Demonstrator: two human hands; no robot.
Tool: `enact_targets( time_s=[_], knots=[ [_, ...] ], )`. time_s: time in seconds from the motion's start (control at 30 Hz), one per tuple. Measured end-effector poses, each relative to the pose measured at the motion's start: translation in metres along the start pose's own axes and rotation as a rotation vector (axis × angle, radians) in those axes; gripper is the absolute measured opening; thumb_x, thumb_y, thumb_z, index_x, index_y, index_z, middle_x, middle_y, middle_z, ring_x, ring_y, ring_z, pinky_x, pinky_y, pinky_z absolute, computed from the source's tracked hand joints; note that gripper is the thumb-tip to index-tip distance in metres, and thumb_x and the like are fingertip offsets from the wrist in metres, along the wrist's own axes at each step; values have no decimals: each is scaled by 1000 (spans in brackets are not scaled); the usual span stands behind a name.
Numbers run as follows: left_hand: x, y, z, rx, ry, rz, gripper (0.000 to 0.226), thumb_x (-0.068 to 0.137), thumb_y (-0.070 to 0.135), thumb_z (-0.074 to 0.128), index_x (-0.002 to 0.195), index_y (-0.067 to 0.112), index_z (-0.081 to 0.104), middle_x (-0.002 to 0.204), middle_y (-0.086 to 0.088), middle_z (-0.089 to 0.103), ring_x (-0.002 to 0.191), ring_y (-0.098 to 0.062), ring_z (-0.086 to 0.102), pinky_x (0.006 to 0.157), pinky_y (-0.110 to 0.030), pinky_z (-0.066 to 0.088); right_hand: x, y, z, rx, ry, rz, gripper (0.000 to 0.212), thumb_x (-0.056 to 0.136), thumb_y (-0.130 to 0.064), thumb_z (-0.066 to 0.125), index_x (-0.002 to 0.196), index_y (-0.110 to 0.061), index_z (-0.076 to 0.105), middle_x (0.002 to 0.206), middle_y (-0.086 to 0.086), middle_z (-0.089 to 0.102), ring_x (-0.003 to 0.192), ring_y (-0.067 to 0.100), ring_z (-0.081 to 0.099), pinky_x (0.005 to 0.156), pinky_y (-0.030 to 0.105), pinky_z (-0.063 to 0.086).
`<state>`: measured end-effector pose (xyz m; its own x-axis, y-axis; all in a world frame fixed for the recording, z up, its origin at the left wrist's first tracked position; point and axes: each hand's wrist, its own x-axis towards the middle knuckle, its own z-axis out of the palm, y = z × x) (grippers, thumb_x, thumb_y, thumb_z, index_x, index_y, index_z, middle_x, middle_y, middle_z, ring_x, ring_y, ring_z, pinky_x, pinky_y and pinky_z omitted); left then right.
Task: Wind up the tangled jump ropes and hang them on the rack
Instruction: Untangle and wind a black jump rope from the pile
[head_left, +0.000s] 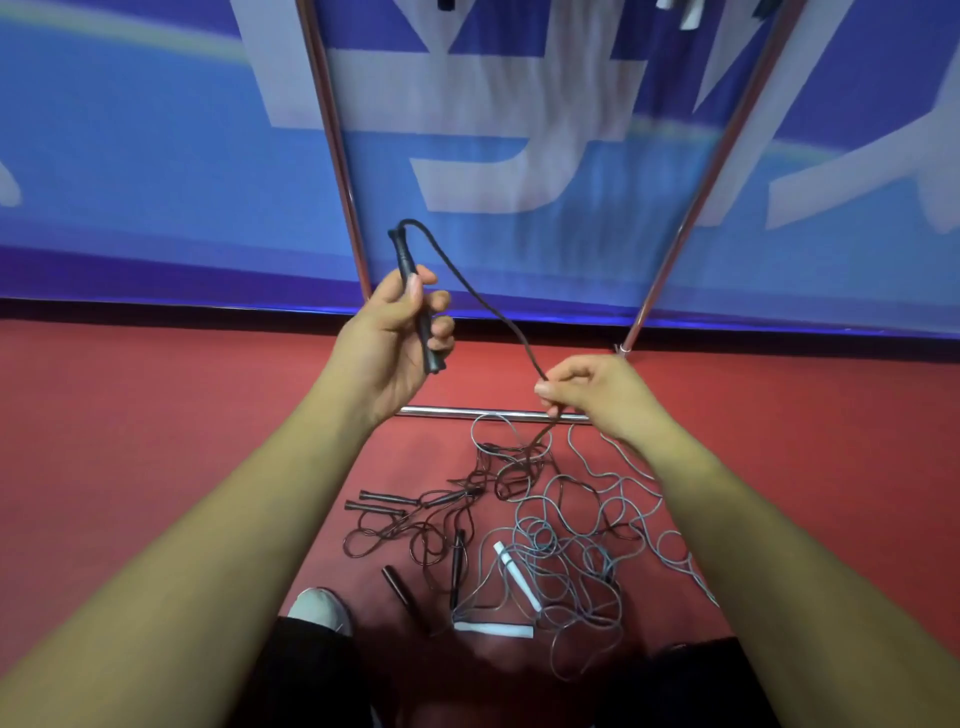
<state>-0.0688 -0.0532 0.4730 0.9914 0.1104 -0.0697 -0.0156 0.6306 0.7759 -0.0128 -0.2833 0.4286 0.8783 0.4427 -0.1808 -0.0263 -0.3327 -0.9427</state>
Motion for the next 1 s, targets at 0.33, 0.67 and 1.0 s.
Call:
enact_targets(
  time_s=[0.33, 0.67, 1.0],
  knots=[
    [-1, -9, 3, 928, -192, -217, 9, 99, 11, 59, 104, 3, 60, 77, 4, 70, 50, -9, 43, 49, -22, 34, 0, -53, 4, 41, -156, -129, 8, 81, -12, 78, 74, -12, 75, 55, -1, 62, 55, 10, 53, 58, 19, 45],
    [9, 11, 6, 217, -69, -240, 23, 94, 11, 52, 73, 15, 43, 62, 3, 39, 44, -3, 27, 42, -15, 15, 16, 3, -15, -382, -338, 50, 10, 83, -25, 79, 79, -18, 73, 70, -8, 68, 66, 7, 57, 73, 27, 44],
    [15, 9, -30, 933, 469, -47, 7, 94, 11, 63, 93, 15, 68, 70, -6, 65, 60, -21, 54, 57, -29, 38, 10, -17, -25, -32, -50, 40, 11, 78, -1, 79, 83, 7, 72, 69, 15, 73, 57, 17, 66, 63, 23, 56]
  ],
)
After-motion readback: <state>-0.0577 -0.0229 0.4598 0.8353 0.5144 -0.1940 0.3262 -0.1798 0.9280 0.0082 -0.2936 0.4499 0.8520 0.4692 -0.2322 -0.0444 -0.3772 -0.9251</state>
